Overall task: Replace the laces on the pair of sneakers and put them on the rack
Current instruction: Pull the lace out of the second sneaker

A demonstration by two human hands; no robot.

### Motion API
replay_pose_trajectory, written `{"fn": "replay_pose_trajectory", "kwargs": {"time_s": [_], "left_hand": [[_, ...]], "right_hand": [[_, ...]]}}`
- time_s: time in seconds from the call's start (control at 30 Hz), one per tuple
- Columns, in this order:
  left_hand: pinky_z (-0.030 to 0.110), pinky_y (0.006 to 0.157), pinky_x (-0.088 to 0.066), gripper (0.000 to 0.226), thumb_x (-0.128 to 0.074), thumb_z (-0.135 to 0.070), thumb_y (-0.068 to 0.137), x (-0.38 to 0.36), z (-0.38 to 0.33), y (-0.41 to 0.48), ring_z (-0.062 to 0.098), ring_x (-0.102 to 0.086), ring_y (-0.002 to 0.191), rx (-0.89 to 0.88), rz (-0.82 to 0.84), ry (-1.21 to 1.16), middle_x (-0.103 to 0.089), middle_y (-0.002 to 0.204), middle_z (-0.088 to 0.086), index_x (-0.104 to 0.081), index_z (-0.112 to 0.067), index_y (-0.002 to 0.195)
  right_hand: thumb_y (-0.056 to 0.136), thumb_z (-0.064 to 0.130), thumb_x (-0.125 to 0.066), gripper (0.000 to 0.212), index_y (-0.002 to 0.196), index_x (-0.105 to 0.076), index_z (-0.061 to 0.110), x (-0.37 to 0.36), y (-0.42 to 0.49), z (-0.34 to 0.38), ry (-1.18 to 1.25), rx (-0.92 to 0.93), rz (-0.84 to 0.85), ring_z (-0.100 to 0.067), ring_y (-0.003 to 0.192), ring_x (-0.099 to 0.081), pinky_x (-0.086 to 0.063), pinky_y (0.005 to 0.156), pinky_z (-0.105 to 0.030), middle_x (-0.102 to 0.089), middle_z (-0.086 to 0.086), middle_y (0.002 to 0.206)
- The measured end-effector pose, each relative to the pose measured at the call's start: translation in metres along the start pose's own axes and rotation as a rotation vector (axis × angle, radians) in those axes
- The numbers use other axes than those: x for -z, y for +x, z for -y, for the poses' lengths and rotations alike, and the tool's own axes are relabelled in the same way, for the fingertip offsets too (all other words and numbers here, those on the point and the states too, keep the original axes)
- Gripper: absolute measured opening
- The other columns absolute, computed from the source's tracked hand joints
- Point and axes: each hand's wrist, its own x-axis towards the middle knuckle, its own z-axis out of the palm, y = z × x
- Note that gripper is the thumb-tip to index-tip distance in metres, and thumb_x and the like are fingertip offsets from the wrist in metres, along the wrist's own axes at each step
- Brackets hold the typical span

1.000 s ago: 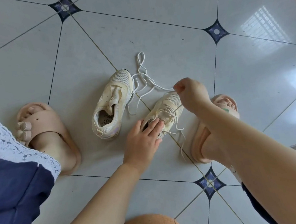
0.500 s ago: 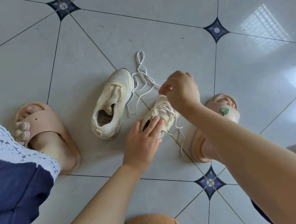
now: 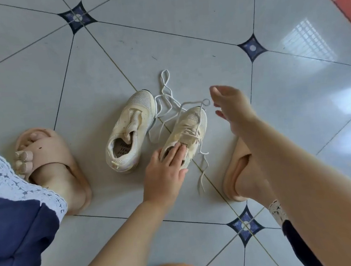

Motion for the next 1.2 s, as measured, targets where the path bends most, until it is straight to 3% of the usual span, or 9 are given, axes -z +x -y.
{"fn": "replay_pose_trajectory", "kwargs": {"time_s": [0.07,0.13,0.27,0.47,0.6,0.8,0.97,1.1,1.2], "left_hand": [[0.037,0.087,-0.05,0.055,-0.077,-0.019,0.069,-0.001,0.0,0.002,0.03,-0.062,0.091,-0.033,0.0,0.039,-0.063,0.12,0.007,-0.06,-0.007,0.119],[0.039,0.089,-0.048,0.053,-0.07,-0.02,0.076,-0.003,0.001,0.0,0.031,-0.06,0.097,-0.034,0.035,0.036,-0.058,0.127,0.006,-0.055,-0.01,0.126],[0.044,0.08,-0.05,0.054,-0.068,-0.02,0.078,-0.003,-0.002,0.0,0.037,-0.055,0.093,0.022,0.047,0.017,-0.055,0.132,0.003,-0.052,-0.015,0.129],[0.052,0.088,-0.046,0.052,-0.069,-0.031,0.079,0.006,-0.007,0.007,0.04,-0.05,0.115,0.06,0.06,0.062,-0.056,0.13,0.001,-0.055,-0.018,0.127],[0.051,0.098,-0.035,0.044,-0.06,-0.032,0.086,0.007,-0.008,0.017,0.028,-0.039,0.131,0.055,0.109,0.067,-0.052,0.134,-0.005,-0.053,-0.021,0.128],[0.038,0.08,-0.05,0.038,-0.067,-0.018,0.081,0.002,-0.006,0.014,0.028,-0.049,0.123,0.038,0.032,0.024,-0.064,0.119,-0.003,-0.06,-0.014,0.119],[0.036,0.067,-0.054,0.042,-0.076,-0.016,0.072,0.003,-0.006,0.008,0.031,-0.058,0.111,-0.023,0.016,0.104,-0.069,0.105,-0.004,-0.065,-0.015,0.113],[0.038,0.068,-0.055,0.038,-0.071,-0.018,0.079,0.005,-0.005,0.007,0.032,-0.057,0.112,-0.013,0.025,0.1,-0.068,0.11,-0.002,-0.063,-0.013,0.116],[0.04,0.074,-0.054,0.038,-0.066,-0.021,0.083,0.005,-0.005,0.009,0.033,-0.054,0.115,-0.026,0.04,0.097,-0.065,0.116,-0.003,-0.06,-0.014,0.121]], "right_hand": [[0.088,0.021,-0.055,0.03,0.113,-0.059,0.005,-0.003,-0.006,-0.024,-0.053,-0.054,-0.105,-0.015,0.081,-0.053,-0.048,0.08,-0.034,-0.062,-0.004,0.085],[0.084,0.018,-0.06,0.022,0.099,-0.065,0.003,-0.007,-0.022,-0.049,-0.168,-0.08,-0.065,-0.015,0.073,-0.054,-0.049,0.075,-0.035,-0.065,-0.011,0.077],[0.082,0.021,-0.064,0.019,0.064,-0.065,0.025,-0.023,-0.049,-0.071,-0.173,-0.143,0.1,-0.015,0.065,-0.057,-0.052,0.073,-0.036,-0.062,0.002,0.063],[0.077,0.021,-0.066,0.015,0.066,-0.063,0.03,-0.039,-0.05,-0.077,0.004,-0.122,-0.016,-0.004,0.057,-0.052,-0.047,0.066,-0.027,-0.061,0.013,0.061],[0.08,0.023,-0.065,0.01,0.071,-0.064,0.027,-0.038,-0.046,-0.078,0.012,-0.111,0.027,-0.009,0.068,-0.058,-0.05,0.075,-0.032,-0.062,0.011,0.066],[0.083,0.016,-0.05,0.021,0.076,-0.065,0.003,-0.027,-0.038,-0.07,-0.071,-0.101,0.101,-0.018,0.065,-0.055,-0.047,0.065,-0.032,-0.061,-0.002,0.066],[0.08,0.005,-0.044,0.025,0.056,-0.051,0.007,-0.005,-0.014,-0.039,-0.26,-0.112,0.154,-0.017,0.05,-0.054,-0.048,0.056,-0.026,-0.057,-0.002,0.048],[0.089,-0.001,-0.053,0.027,0.064,-0.055,0.008,0.013,-0.005,-0.02,0.146,-0.296,0.271,-0.007,0.039,-0.055,-0.041,0.041,-0.012,-0.059,-0.002,0.048],[0.089,0.003,-0.056,0.019,0.074,-0.057,0.013,0.007,-0.012,-0.031,0.286,-0.206,0.198,-0.005,0.056,-0.057,-0.045,0.052,-0.013,-0.062,-0.003,0.068]]}}
